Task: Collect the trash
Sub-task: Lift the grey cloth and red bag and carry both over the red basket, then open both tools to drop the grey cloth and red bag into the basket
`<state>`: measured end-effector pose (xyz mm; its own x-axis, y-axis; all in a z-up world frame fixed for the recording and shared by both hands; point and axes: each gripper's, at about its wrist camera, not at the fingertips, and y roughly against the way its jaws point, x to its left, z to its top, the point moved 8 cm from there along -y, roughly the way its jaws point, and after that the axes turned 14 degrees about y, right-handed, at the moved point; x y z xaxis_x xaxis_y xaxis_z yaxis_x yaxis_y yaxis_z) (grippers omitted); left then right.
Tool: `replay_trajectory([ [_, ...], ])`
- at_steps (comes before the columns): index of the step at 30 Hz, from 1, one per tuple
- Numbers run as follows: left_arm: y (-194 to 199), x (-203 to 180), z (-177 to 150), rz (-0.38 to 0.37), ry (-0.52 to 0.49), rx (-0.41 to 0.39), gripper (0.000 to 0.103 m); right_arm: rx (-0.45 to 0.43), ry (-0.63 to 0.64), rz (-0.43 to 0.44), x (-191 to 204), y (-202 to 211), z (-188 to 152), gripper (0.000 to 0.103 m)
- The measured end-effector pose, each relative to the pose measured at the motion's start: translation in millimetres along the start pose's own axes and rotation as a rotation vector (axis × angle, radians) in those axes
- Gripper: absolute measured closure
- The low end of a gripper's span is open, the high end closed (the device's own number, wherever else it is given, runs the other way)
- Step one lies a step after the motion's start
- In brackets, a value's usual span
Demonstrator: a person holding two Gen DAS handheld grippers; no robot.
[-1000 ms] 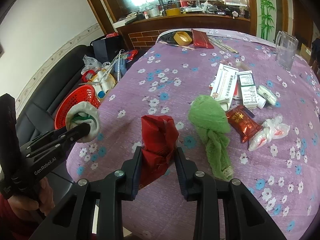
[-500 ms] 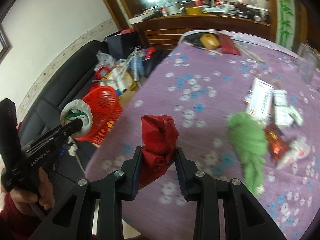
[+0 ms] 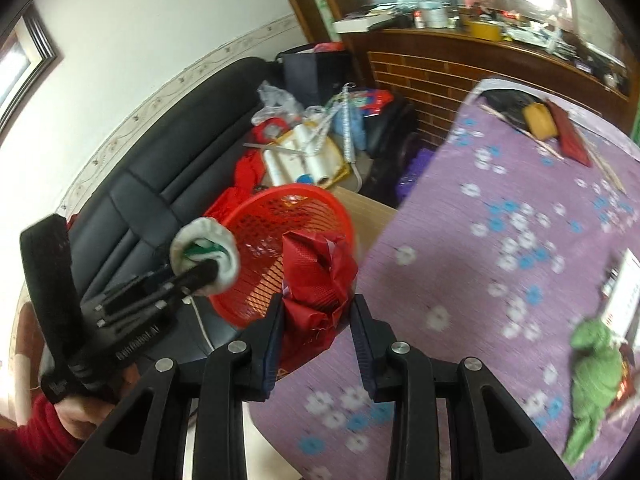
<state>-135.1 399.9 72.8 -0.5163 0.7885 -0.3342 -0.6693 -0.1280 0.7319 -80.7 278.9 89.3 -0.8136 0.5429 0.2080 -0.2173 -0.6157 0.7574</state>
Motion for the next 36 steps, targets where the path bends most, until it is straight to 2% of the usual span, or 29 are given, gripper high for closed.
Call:
replay_trajectory([
  [7,-13.4,16.9,13.6,0.016,0.025,0.006,0.070,0.019,0.011,0.006,9.7,-36.5,31.7,0.065],
  [10,-15.0,20.2,21.1,0.022,0.035,-0.002,0.065,0.022,0.009,0.014,11.6,-50.4,46.2,0.063],
  [11,-15.3,21.2,23.3,0.022,0.041,-0.005,0.062,0.021,0.008,0.020,12.3,-53.8,50.3,0.063],
  [13,-13.8,23.3,27.2,0.020,0.053,-0.013,0.050,0.018,0.003,0.036,12.8,-59.4,57.5,0.058],
  [14,-13.0,24.2,28.9,0.021,0.058,-0.018,0.039,0.013,-0.001,0.042,13.4,-60.5,60.6,0.051],
  [15,-11.2,25.4,31.4,0.022,0.065,-0.029,0.038,0.005,-0.004,0.034,12.8,-59.8,62.7,0.045],
  [19,-5.1,25.7,34.5,0.018,0.070,-0.047,0.038,-0.015,-0.002,0.027,12.3,-49.1,62.8,0.044],
  [24,4.0,20.3,27.0,0.012,0.071,-0.060,0.038,-0.032,-0.039,0.029,2.9,-28.4,45.6,0.044],
  [28,6.7,5.4,10.2,-0.012,0.053,-0.037,0.038,-0.029,-0.075,0.020,-9.4,-10.5,16.1,0.044],
  [36,1.7,-54.0,-40.0,-0.075,-0.046,0.049,0.038,-0.004,-0.169,-0.023,-43.2,22.8,-58.3,0.044],
])
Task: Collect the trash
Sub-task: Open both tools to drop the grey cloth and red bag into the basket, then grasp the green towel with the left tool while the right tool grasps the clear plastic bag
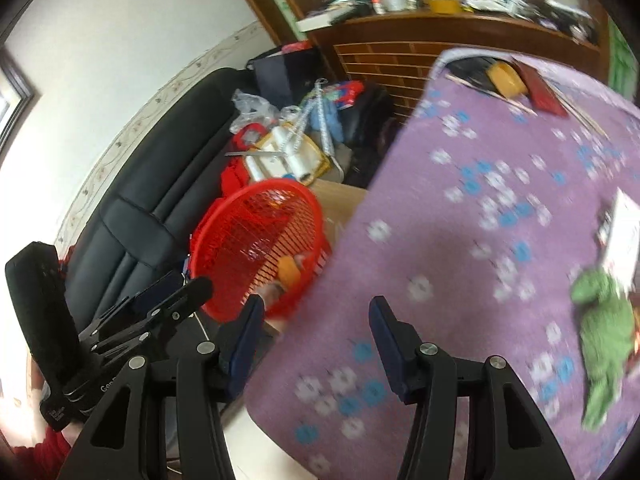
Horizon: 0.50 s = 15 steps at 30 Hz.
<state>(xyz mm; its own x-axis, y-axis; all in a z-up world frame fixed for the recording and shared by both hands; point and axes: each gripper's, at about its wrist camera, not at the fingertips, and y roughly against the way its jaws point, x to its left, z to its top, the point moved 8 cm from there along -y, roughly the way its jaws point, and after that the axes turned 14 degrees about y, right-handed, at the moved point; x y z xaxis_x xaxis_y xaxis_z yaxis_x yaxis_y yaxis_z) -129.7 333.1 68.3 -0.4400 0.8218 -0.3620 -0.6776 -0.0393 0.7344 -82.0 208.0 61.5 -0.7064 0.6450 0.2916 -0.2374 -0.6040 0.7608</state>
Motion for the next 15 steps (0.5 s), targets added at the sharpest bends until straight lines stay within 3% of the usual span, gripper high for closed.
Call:
replay_trajectory([
  [6,-10.3,-48.2,-28.4,-0.041,-0.063,0.059,0.038,0.005,-0.079,-0.052,-47.9,30.3,-44.4,0.044],
  [15,-23.5,-132.5,-71.2,-0.132,-0.168,0.160,0.038,-0.049,-0.320,-0.180,-158.1,106.2,-110.7,0.044],
])
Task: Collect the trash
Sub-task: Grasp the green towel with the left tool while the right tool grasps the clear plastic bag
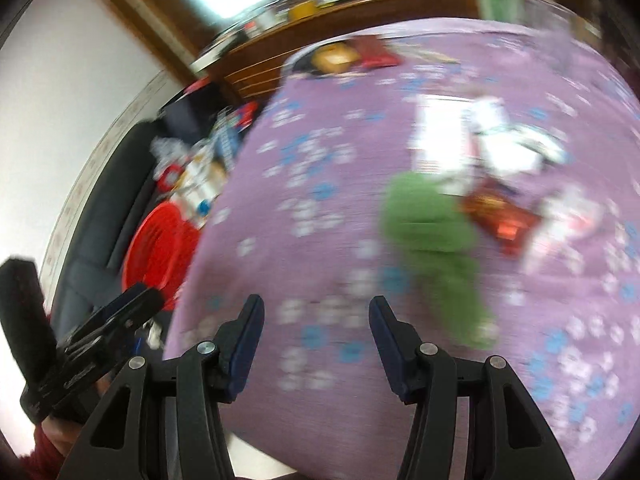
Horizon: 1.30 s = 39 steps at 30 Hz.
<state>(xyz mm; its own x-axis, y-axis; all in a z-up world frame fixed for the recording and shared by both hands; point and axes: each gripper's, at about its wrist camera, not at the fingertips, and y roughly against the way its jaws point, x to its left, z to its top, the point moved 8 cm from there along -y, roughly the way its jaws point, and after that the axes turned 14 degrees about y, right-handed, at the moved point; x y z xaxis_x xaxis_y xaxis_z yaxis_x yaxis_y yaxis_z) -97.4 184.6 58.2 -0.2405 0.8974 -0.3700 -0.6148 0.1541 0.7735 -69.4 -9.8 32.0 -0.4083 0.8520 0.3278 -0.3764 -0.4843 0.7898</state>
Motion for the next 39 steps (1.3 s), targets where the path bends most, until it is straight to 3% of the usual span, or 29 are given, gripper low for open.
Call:
replay_trajectory([
  [4,-14.4,-35.9,-5.7,-0.048,-0.007,0.050,0.038,-0.028,-0.085,-0.063,-52.5,26.2,-8.5,0.044],
  [11,-53.8,-98.3,-19.0,-0.111,0.021,0.165,0.031,-0.041,-0.146,-0.095,-99.7,54.3,-22.8,0.044],
  [22,-143.9,-137.9,-25.8,-0.039,0.075,0.284,0.027,-0.036,-0.204,-0.135,-151.0,85.6,-51.4,0.044],
  [27,-168.8,-145.6,-25.9,-0.018,0.048,0.271,0.028,-0.032,-0.206,-0.151,-159.6,92.7,-53.7,0.044],
  [29,-169.1,-148.6,-24.3,-0.031,0.036,0.252,0.041,-0.031,-0.209,-0.150,-162.9,92.7,-50.3,0.044],
  [30,-168.7,-150.0,-23.3,-0.033,0.026,0.248,0.042,-0.031,-0.210,-0.148,-163.2,91.6,-47.8,0.044],
  [33,-161.3,-151.4,-24.3,-0.038,-0.029,0.217,0.048,-0.028,-0.214,-0.134,-164.0,83.7,-37.1,0.044],
  [39,-125.1,-138.6,-29.2,-0.047,-0.097,0.136,0.050,0.004,-0.275,-0.084,-169.0,45.4,-17.9,0.044],
])
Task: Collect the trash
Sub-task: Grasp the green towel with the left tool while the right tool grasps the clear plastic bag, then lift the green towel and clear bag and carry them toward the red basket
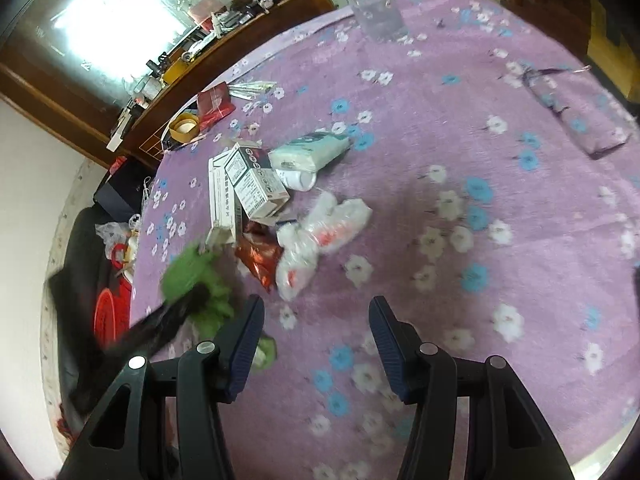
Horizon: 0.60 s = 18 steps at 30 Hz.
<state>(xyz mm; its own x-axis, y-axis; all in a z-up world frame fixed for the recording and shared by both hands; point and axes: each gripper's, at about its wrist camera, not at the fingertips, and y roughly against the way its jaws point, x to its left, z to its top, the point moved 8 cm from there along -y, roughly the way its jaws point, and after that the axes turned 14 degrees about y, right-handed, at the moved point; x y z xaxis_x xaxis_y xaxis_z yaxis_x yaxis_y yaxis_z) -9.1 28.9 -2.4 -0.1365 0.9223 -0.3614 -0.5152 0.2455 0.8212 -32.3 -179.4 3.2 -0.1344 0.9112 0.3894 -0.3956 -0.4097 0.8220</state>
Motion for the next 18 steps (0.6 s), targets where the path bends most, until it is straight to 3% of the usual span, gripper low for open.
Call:
replay_trajectory([
  [5,39.5,11.6,-5.8,0.022,-0.063,-0.099,0.050,0.033,-0.046,0.027,3.9,-38.2,15.2,0.044],
  [11,70.4,31.8,-6.5,0.056,-0.062,-0.164,0.050,0.053,-0.083,0.012,3.8,-72.0,29.9,0.056],
  [13,77.5,36.7,-7.7,0.065,-0.062,-0.178,0.050,0.059,-0.092,0.005,2.3,-77.7,31.3,0.066],
  [18,86.0,49.5,-11.2,0.086,-0.052,-0.193,0.050,0.011,-0.024,-0.048,8.1,-64.1,35.4,0.068],
])
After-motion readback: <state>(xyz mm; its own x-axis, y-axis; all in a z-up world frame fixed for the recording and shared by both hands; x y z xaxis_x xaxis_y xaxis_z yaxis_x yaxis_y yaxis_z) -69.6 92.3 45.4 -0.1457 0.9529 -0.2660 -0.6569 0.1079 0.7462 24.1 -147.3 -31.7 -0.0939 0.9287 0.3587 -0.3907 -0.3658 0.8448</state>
